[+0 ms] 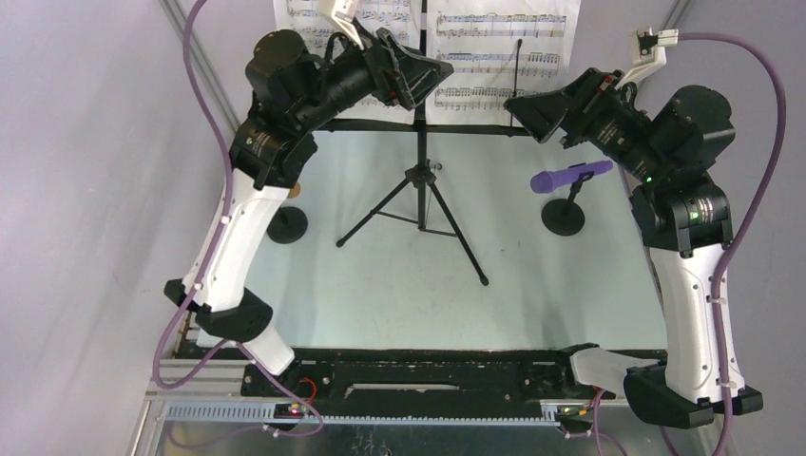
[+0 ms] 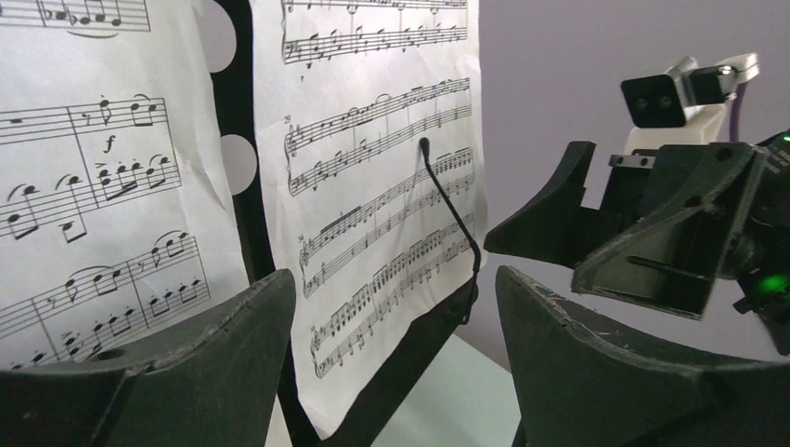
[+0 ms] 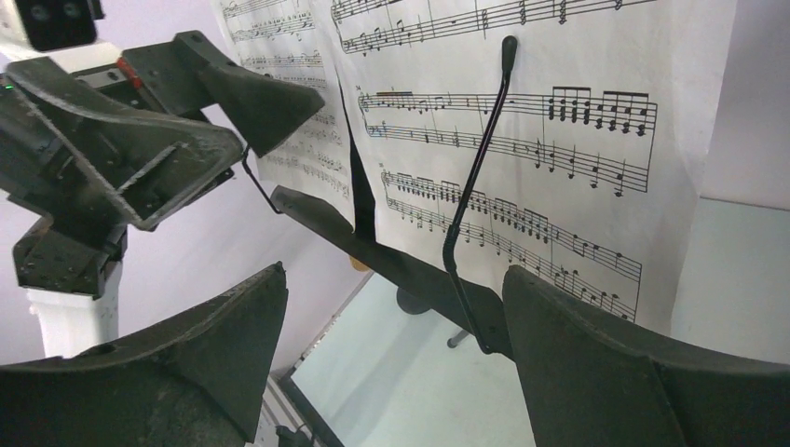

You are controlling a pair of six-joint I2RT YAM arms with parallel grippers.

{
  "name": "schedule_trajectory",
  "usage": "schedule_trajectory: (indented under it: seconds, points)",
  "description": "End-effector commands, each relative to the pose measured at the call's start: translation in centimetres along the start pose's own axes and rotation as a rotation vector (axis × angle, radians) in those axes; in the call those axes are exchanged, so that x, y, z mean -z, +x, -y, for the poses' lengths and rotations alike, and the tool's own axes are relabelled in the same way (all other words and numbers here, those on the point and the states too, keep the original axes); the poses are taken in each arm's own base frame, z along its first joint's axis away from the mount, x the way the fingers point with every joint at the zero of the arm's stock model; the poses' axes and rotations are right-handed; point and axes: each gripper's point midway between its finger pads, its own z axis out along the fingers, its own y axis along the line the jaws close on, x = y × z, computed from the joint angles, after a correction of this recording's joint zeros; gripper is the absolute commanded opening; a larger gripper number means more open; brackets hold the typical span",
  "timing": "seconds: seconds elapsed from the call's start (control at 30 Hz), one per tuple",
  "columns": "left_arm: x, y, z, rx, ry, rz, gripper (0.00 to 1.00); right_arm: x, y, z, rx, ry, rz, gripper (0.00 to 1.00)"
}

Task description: Pack up the instrument practice props

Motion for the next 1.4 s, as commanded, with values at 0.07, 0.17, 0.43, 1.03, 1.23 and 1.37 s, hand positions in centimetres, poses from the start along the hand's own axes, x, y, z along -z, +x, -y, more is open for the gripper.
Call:
schedule_trajectory:
  seconds: [0.07,0.17,0.43,1.03,1.23,1.37]
  points:
    - [-0.5,-1.9,0.3,0.017,0.041,0.056,0.85,0.3,-0.7,-0.6,0.000,-0.022,0.029,0.92]
    - [-0.7,-2.0,-0.1,0.015,0.033,0.062,0.85,0.2,-0.5,-0.4,-0.007,-0.019,0.022,0.92]
    - [-1.5,-0.9,-0.4,0.029,0.051,0.034,0.86,0.1,0.1,-0.3,-0.021,-0.025,0.010,0.92]
    - [-3.0,0.1,0.8,0.071,0.166,0.016,0.50,-0.5,-0.5,-0.2,-0.024,-0.028,0.020,0.91]
    - [-3.0,-0.4,0.5,0.070,0.146,0.038,0.29,-1.6,-1.5,0.0,-0.072,-0.029,0.048,0.83]
    - [-3.1,-0.5,0.6,0.079,0.150,0.041,0.19,-2.4,-1.9,0.4,-0.122,-0.026,0.062,0.73]
